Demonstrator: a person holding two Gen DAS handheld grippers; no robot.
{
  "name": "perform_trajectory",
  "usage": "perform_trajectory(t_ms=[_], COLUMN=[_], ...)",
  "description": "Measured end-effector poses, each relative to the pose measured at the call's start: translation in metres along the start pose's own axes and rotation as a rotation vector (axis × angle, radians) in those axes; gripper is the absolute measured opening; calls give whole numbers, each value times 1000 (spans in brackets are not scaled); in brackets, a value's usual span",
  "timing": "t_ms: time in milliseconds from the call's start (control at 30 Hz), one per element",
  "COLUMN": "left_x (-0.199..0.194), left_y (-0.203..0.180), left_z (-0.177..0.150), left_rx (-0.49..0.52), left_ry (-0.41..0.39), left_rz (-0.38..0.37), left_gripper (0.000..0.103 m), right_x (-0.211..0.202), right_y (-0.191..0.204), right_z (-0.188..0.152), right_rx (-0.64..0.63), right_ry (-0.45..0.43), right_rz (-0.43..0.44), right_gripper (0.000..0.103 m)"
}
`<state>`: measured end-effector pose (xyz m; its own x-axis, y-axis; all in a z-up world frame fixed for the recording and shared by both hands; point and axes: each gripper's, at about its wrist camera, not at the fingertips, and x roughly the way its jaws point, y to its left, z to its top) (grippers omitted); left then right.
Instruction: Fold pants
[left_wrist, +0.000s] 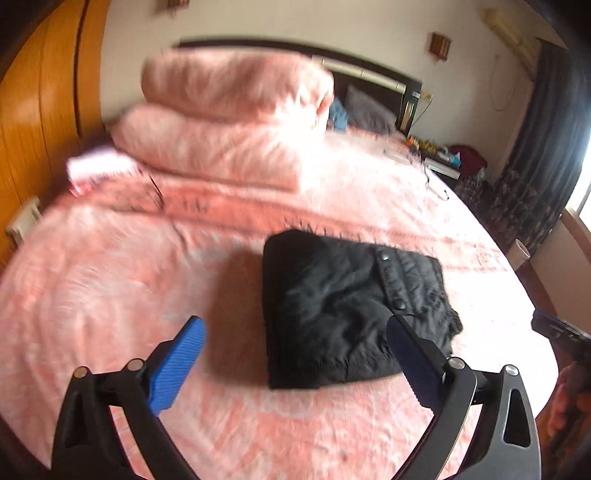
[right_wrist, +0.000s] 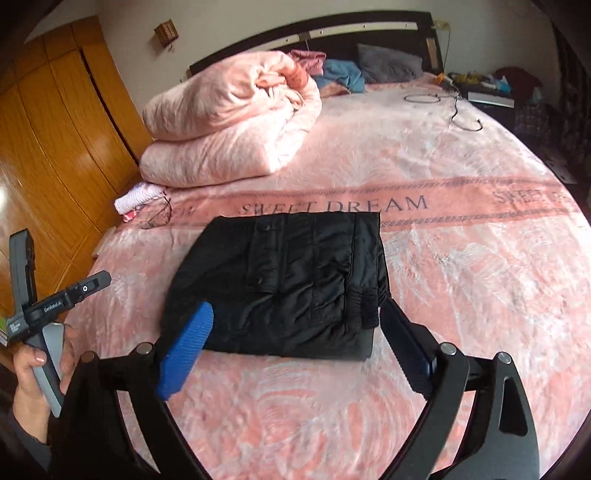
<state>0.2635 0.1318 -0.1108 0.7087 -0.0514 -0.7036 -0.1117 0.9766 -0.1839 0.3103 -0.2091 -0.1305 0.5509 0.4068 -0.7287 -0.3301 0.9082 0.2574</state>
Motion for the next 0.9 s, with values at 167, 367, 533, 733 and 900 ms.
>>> perform_trajectory(t_ms=[167, 367, 533, 733, 900], left_x=[-96, -183, -242, -284, -303], left_y=[-27, -39, -44, -54, -54], left_z=[-38, -71, -86, -99, -108], left_rx=[42, 51, 26, 26, 3], left_ry=[25, -7, -45, -89, -123], left_rz=[57, 97, 71, 49, 26], left_gripper=[99, 99, 99, 99, 99], right_x=[-107, -186, -228, -258, -266], right_y=[52, 90, 110, 130, 140], right_z=[-37, -84, -108, -117, -125], right_rx=[-54, -76, -73, -97, -104], right_ry=[-92, -112, -102, -149, -160], right_rz=[-76, -137, -137, -152, -138], right_gripper=[100, 100, 100, 100, 100])
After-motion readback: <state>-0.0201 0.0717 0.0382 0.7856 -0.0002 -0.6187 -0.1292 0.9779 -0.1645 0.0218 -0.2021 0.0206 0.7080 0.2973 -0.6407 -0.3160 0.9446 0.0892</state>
